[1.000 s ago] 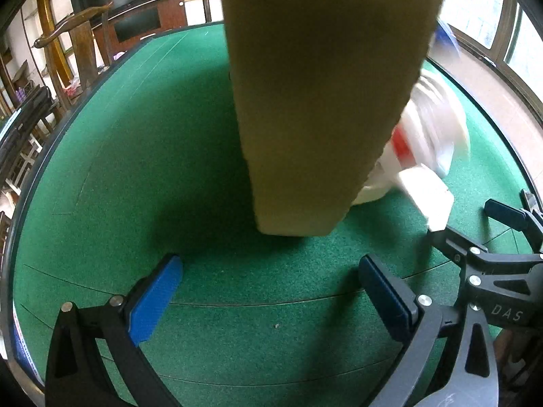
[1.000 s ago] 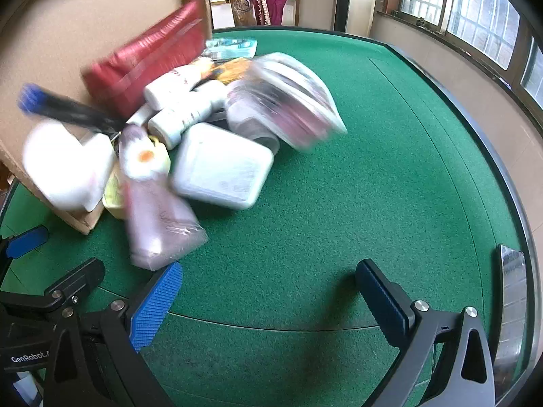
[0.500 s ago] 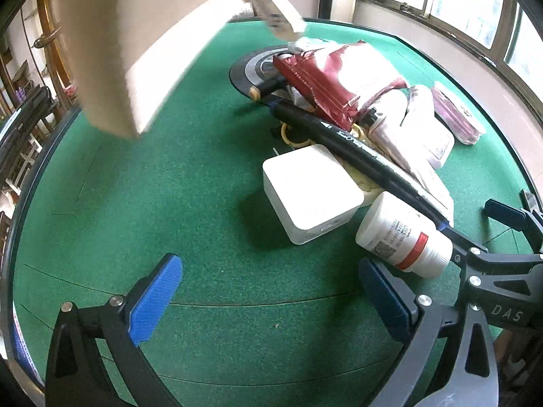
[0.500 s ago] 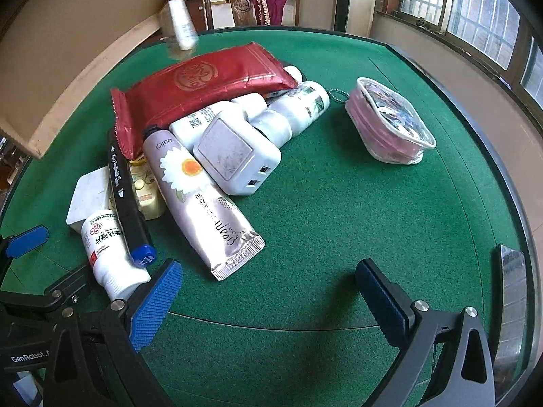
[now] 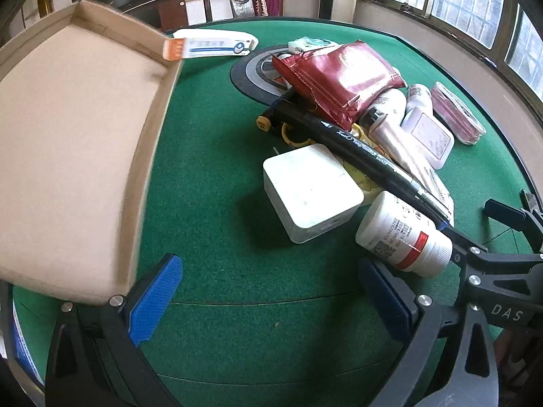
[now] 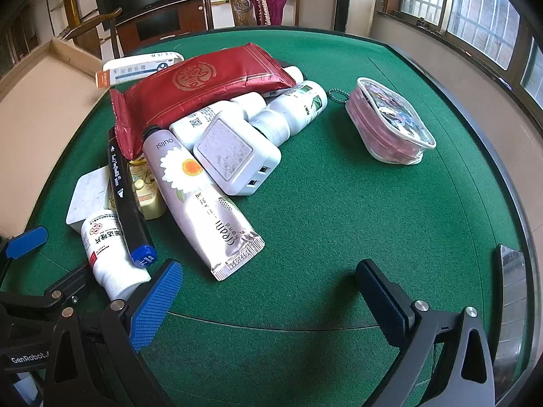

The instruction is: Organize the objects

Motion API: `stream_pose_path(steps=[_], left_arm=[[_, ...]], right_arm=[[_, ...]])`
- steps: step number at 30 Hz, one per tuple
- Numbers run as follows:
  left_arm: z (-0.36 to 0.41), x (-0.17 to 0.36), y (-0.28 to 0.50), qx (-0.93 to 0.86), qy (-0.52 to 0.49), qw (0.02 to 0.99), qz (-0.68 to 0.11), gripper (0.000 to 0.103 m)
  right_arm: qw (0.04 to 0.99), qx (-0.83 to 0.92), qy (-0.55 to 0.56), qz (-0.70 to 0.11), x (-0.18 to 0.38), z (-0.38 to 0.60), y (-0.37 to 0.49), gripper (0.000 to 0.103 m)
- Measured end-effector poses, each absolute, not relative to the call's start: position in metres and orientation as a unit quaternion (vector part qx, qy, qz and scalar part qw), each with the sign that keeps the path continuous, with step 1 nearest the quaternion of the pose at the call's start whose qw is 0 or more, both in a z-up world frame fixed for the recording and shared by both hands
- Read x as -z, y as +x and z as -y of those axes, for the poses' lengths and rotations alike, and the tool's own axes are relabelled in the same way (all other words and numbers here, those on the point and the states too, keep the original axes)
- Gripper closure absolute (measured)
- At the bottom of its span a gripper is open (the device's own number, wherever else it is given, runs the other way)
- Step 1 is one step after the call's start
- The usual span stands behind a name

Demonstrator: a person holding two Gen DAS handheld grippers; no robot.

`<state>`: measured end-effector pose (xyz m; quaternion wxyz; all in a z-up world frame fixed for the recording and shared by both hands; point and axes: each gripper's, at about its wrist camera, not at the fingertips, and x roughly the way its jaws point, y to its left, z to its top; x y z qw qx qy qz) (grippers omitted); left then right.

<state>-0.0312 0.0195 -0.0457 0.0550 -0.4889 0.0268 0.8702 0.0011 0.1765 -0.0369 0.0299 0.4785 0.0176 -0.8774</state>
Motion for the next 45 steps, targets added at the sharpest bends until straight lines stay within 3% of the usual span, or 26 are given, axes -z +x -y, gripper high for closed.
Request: stream_pose_path(steps=[45], left_arm=[[-0.0186, 0.0466, -0.0289, -0.871, -0.488, 0.052, -0.027, 0.0]], right_arm=[[0.026, 0.877, 0.479, -0.016, 0.0358, -0.1718, 0.0021, 0.0]])
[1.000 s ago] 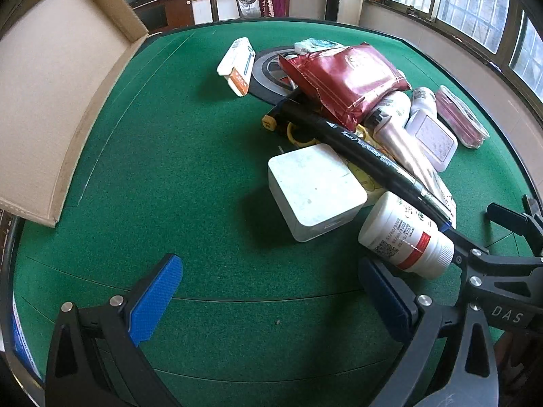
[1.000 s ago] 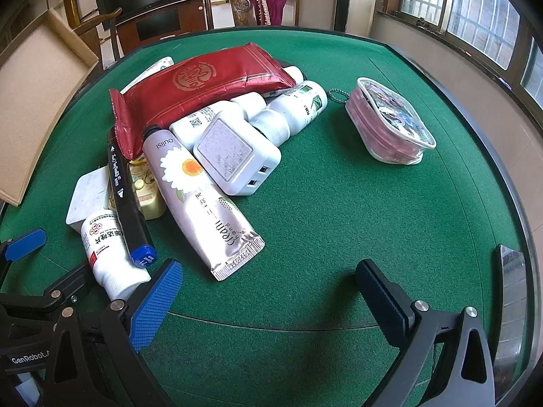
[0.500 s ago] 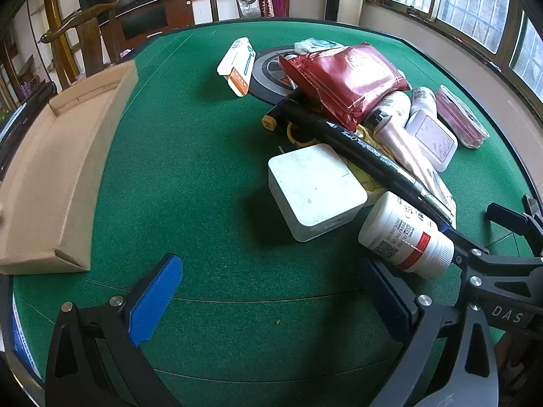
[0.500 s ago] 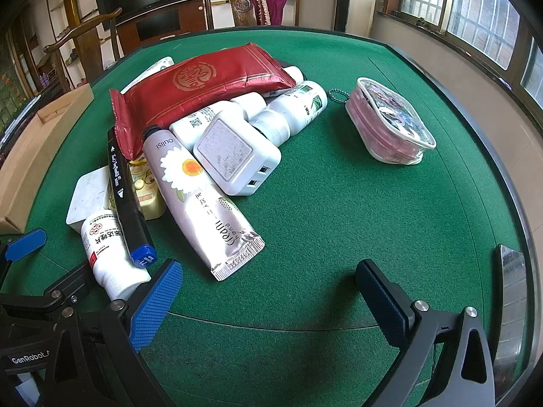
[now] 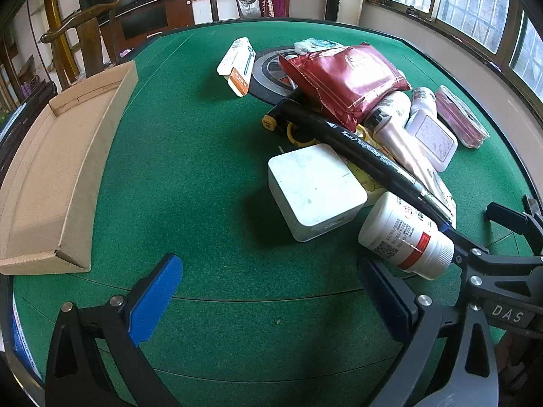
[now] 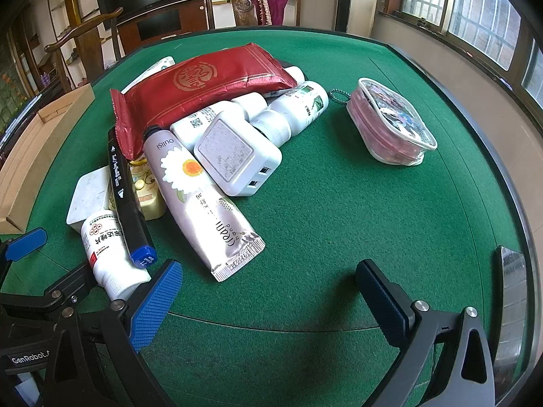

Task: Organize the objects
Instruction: 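Grasp the white medicine bottle with the right gripper while the left gripper approaches the white charger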

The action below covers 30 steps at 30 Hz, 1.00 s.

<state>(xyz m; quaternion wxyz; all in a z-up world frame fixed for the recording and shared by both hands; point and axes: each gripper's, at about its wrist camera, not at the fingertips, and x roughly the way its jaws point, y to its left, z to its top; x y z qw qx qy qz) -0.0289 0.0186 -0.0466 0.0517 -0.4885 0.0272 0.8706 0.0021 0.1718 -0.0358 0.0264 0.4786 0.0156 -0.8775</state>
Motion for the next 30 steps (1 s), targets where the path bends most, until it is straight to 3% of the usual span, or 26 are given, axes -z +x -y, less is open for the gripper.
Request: stream_pose_path(steps=[16, 22, 24, 25, 26, 30], left_arm=[[-0.019, 0.047, -0.03, -0.871, -0.488, 0.049, -0.026, 0.0], [-0.015, 0.047, -0.031, -0.87, -0.487, 0.065, -0.033, 0.0], [0.002, 0.042, -0.03, -0.877, -0.476, 0.067, 0.007, 0.003], [0.015, 0.037, -0.027, -0.88, -0.467, 0.075, 0.035, 0.004], [0.028, 0.035, -0.026, -0.882, -0.459, 0.085, 0.069, 0.004], [0.051, 0.036, -0.024, -0.877, -0.455, 0.097, 0.117, 0.004]], right_arm=[[0.034, 0.877, 0.479, -0.02, 0.035, -0.171, 0.003, 0.0], [0.141, 0.858, 0.487, -0.077, 0.037, -0.172, 0.017, 0.0], [0.154, 0.852, 0.494, -0.074, 0.034, -0.179, 0.021, 0.008], [0.169, 0.853, 0.489, -0.062, 0.028, -0.184, 0.024, 0.03], [0.187, 0.853, 0.484, -0.058, 0.021, -0.187, 0.028, 0.043], [0.233, 0.868, 0.422, -0.116, -0.012, -0.17, 0.046, 0.038]])
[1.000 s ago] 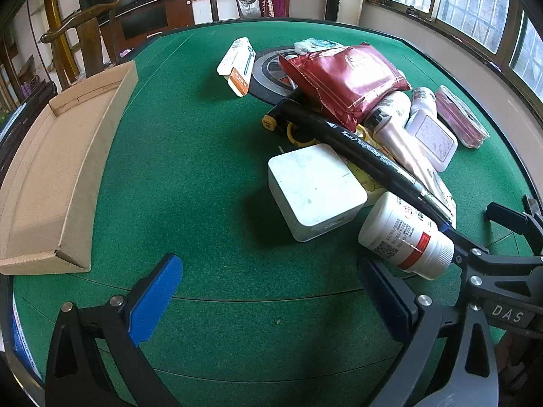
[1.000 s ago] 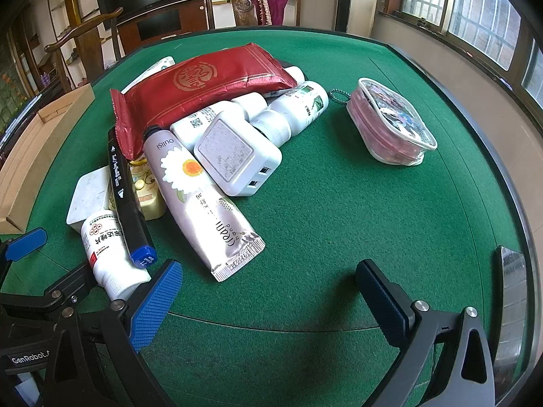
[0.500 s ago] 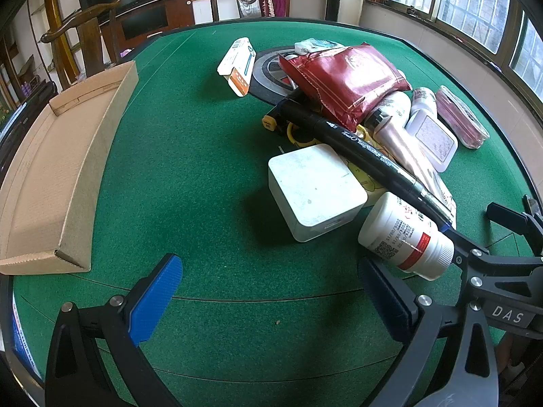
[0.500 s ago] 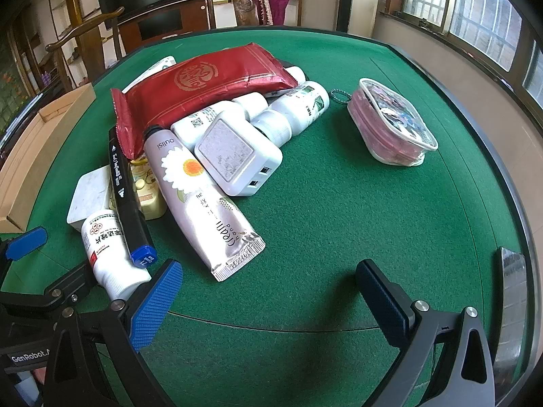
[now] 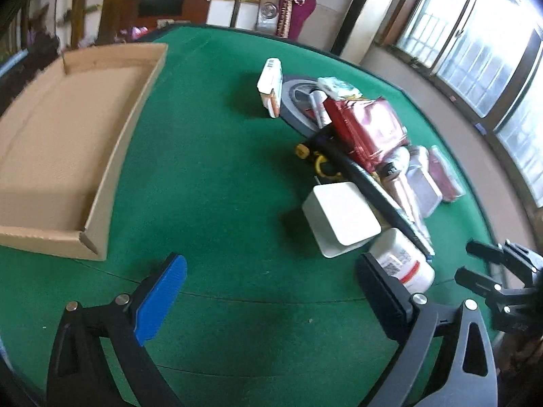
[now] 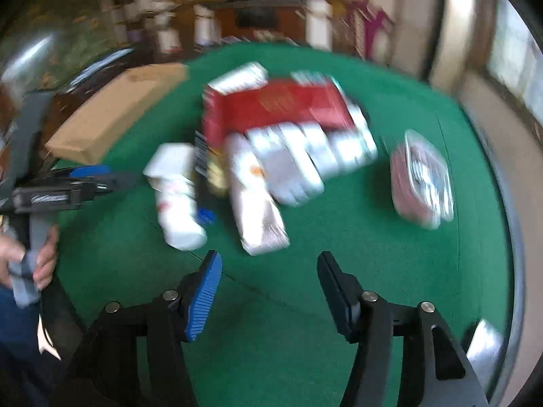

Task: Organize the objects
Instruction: 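Grasp the white medicine bottle with the right gripper while the left gripper approaches the white charger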

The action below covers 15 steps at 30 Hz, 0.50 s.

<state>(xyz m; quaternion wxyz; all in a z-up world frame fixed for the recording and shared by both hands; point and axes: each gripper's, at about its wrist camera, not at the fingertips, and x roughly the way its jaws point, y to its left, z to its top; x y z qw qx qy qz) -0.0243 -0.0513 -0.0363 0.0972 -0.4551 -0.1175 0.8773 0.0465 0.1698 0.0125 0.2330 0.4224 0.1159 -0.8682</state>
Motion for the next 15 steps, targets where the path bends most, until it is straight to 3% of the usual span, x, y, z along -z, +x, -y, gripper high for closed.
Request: stream_pose_path(steps=[6, 7, 9, 11, 15], left_arm=[[0.057, 0.03, -0.013, -0.892, -0.432, 0.064, 0.114, 0.004], [0.058, 0.03, -0.013, -0.893, -0.43, 0.058, 0.115, 0.004], [0.059, 0.032, -0.016, -0.891, -0.433, 0.06, 0.119, 0.004], [0.06, 0.033, -0.017, -0.89, -0.436, 0.058, 0.12, 0.004], [0.059, 0.034, -0.018, -0.889, -0.439, 0.06, 0.116, 0.004]], right_arm=[[0.321, 0.843, 0.384, -0.198, -0.019, -0.108, 0.061, 0.039], [0.325, 0.839, 0.381, -0.211, -0.017, -0.102, 0.061, 0.041], [0.347, 0.819, 0.4, -0.218, -0.008, -0.094, 0.055, 0.06], [0.351, 0.814, 0.407, -0.221, -0.003, -0.09, 0.047, 0.069], [0.361, 0.811, 0.415, -0.2, -0.003, -0.094, 0.037, 0.07]])
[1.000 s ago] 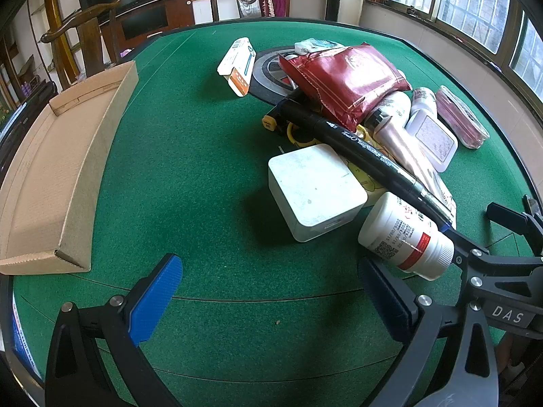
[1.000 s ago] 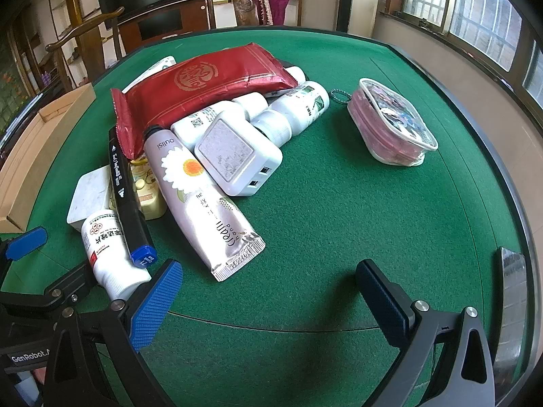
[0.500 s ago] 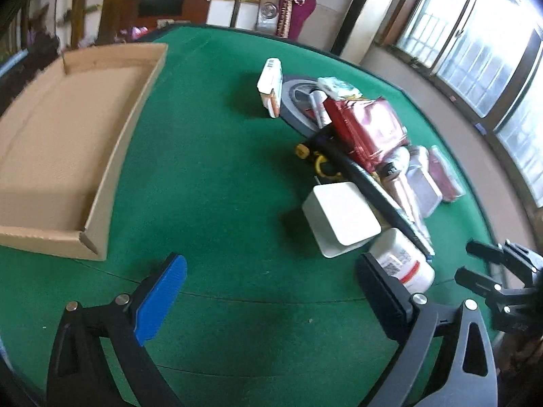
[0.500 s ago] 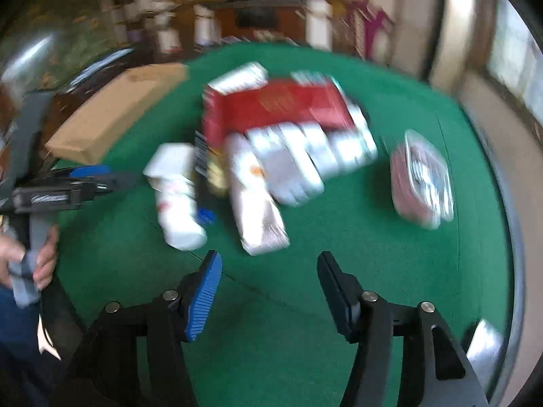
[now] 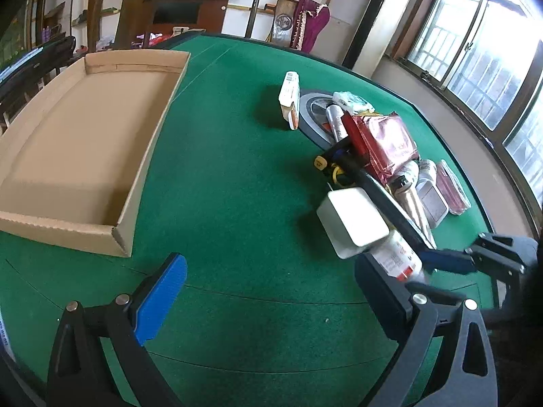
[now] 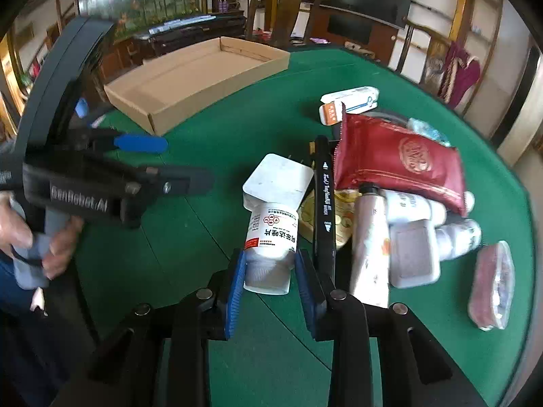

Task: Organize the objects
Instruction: 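Grasp the white medicine bottle with the right gripper while the left gripper approaches the white charger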

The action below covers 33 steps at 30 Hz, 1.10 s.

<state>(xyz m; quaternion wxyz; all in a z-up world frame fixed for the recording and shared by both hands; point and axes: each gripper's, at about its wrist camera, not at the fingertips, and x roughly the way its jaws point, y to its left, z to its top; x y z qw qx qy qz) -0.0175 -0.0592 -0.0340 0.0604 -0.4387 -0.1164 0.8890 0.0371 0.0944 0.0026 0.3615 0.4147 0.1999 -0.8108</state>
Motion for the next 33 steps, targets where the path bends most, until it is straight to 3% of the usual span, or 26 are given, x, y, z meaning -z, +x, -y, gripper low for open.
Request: stream_pose_path(steps=[4, 11, 19, 21, 30, 33], left_arm=[[0.056, 0.035, -0.016, -0.888, -0.444, 0.062, 0.106, 0.004], [0.053, 0.037, -0.016, -0.886, -0.45, 0.058, 0.099, 0.004], [0.057, 0.036, -0.013, -0.887, -0.448, 0.043, 0.106, 0.011], [0.057, 0.035, -0.013, -0.888, -0.445, 0.041, 0.106, 0.011], [0.063, 0.032, -0.01, -0.892, -0.435, 0.03, 0.12, 0.011], [0.062, 0.033, -0.011, -0.891, -0.438, 0.032, 0.116, 0.011]], right_arm=[[0.358, 0.814, 0.41, -0.201, -0.002, -0.088, 0.023, 0.07], [0.36, 0.82, 0.405, -0.183, -0.003, -0.08, 0.007, 0.056], [0.368, 0.817, 0.405, -0.182, 0.007, -0.076, 0.002, 0.056], [0.371, 0.82, 0.399, -0.175, 0.008, -0.076, 0.001, 0.061], [0.329, 0.831, 0.357, -0.271, 0.017, -0.049, 0.012, 0.059], [0.333, 0.831, 0.355, -0.269, 0.015, -0.054, 0.014, 0.064]])
